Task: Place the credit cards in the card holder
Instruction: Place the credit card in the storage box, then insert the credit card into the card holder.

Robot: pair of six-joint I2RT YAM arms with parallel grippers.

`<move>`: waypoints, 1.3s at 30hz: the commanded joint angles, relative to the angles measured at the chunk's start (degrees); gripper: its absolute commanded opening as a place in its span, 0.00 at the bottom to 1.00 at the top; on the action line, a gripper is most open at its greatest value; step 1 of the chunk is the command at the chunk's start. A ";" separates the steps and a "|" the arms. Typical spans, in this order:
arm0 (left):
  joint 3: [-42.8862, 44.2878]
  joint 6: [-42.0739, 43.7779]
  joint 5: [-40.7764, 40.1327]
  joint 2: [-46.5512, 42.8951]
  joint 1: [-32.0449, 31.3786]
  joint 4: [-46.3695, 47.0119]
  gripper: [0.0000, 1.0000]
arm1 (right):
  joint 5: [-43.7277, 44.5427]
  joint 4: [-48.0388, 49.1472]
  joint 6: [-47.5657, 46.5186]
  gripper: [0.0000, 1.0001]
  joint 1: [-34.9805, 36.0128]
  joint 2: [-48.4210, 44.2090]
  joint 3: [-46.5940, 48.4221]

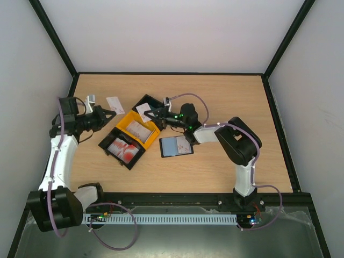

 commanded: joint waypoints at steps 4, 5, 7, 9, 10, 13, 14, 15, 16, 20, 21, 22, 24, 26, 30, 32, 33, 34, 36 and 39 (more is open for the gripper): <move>4.14 8.43 -9.85 -1.63 0.15 -9.05 0.02 | 5.83 -39.10 -30.93 0.02 3.00 -5.99 4.55; 3.82 8.34 -8.93 -1.51 -0.42 -8.56 0.02 | 8.11 -45.34 -35.16 0.02 4.08 -5.69 6.51; 3.43 8.43 -8.50 -1.33 -1.61 -8.04 0.02 | 12.34 -54.92 -41.00 0.02 6.13 -4.50 10.30; 3.42 8.88 -8.83 -1.25 -2.55 -8.15 0.02 | 16.17 -61.40 -44.30 0.02 7.66 -3.06 13.47; 3.46 9.05 -8.88 -1.24 -3.06 -8.14 0.02 | 18.57 -63.57 -45.46 0.02 8.21 -2.41 14.74; 3.55 9.38 -8.86 -1.09 -4.55 -8.21 0.02 | 21.66 -68.01 -47.83 0.03 9.44 -0.69 18.21; 3.54 9.44 -8.94 -1.08 -5.11 -8.25 0.02 | 22.60 -69.49 -48.66 0.05 9.72 -0.16 19.46; 3.55 9.54 -9.01 -1.06 -5.76 -8.23 0.02 | 23.83 -71.09 -49.54 0.08 10.10 0.29 20.61; 3.45 9.60 -9.14 -0.99 -6.59 -8.16 0.03 | 24.93 -72.63 -50.13 0.14 10.36 0.69 21.80; 3.46 9.69 -10.05 -0.68 -8.72 -7.90 0.02 | 29.91 -76.71 -50.61 0.36 10.68 0.06 23.55; 3.42 9.67 -10.23 -0.59 -9.26 -7.80 0.02 | 31.55 -77.02 -50.38 0.39 10.63 -1.00 23.15; 3.37 9.46 -10.34 -0.48 -9.68 -7.51 0.02 | 33.13 -77.14 -50.27 0.40 10.61 -2.36 22.48; 3.22 8.87 -10.15 -0.45 -10.83 -6.52 0.02 | 35.50 -76.82 -49.94 0.41 10.57 -5.83 20.79; 3.05 7.91 -9.74 -0.57 -12.53 -5.07 0.02 | 36.90 -74.90 -49.68 0.44 10.44 -10.36 17.17; 3.07 5.97 -8.51 -1.00 -17.23 -0.83 0.02 | 36.37 -66.96 -47.44 0.48 8.90 -22.04 7.48; 3.20 5.18 -7.98 -1.29 -19.58 1.09 0.03 | 35.12 -62.34 -46.28 0.53 7.68 -28.06 2.07; 3.20 4.59 -7.72 -1.39 -21.17 2.23 0.02 | 34.14 -59.80 -45.58 0.56 7.27 -30.99 -0.23; 2.96 3.66 -7.13 -1.51 -22.26 3.48 0.02 | 33.09 -56.63 -44.76 0.61 6.86 -33.59 -2.57; 2.22 1.80 -5.24 -1.90 -24.44 6.80 0.02 | 31.14 -53.38 -41.71 0.65 5.80 -38.10 -6.34; -1.49 -4.74 1.54 -3.61 -26.42 16.97 0.02 | 26.64 -48.70 -36.38 0.67 4.72 -42.08 -9.25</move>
